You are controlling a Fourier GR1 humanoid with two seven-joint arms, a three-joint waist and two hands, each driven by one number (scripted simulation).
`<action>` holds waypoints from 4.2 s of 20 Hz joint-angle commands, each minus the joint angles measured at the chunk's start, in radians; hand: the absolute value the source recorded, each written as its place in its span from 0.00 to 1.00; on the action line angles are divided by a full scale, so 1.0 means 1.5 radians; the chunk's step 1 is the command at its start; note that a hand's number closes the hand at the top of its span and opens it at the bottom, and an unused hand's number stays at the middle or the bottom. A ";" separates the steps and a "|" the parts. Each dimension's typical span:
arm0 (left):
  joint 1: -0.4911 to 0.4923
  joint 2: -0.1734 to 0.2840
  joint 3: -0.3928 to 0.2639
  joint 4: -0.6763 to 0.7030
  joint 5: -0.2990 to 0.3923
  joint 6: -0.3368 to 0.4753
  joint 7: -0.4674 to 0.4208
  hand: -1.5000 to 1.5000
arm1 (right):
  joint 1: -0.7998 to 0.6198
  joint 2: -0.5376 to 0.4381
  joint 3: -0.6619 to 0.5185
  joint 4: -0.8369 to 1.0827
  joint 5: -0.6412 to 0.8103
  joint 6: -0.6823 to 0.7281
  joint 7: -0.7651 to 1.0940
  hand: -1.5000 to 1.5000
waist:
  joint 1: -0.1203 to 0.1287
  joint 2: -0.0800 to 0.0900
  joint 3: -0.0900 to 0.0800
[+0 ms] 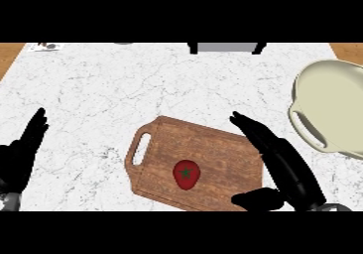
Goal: Pick the tomato from the cutting board and place it in the pot
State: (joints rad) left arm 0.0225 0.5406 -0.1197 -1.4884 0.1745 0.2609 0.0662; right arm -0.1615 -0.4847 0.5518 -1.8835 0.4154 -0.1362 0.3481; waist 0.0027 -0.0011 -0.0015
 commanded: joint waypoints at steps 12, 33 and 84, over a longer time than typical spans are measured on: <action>-0.021 -0.035 -0.012 0.019 -0.039 0.008 0.007 0.50 | -0.294 0.186 0.096 0.173 -0.100 0.384 0.426 0.00 | 0.011 0.003 0.000; 0.034 -0.054 0.038 -0.039 -0.065 -0.034 0.012 0.50 | -0.318 0.321 0.112 0.342 -0.037 0.441 0.464 0.00 | 0.003 0.000 0.001; 0.005 -0.134 0.122 -0.040 -0.137 -0.107 0.049 0.50 | -0.508 0.130 -0.092 0.631 0.314 0.033 0.483 1.00 | 0.001 -0.004 0.001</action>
State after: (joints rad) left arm 0.0235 0.3438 0.0555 -1.5272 -0.0405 0.1000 0.1226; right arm -0.8732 -0.2615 0.3894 -0.9063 0.7728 -0.0087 0.9689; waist 0.0045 -0.0018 -0.0006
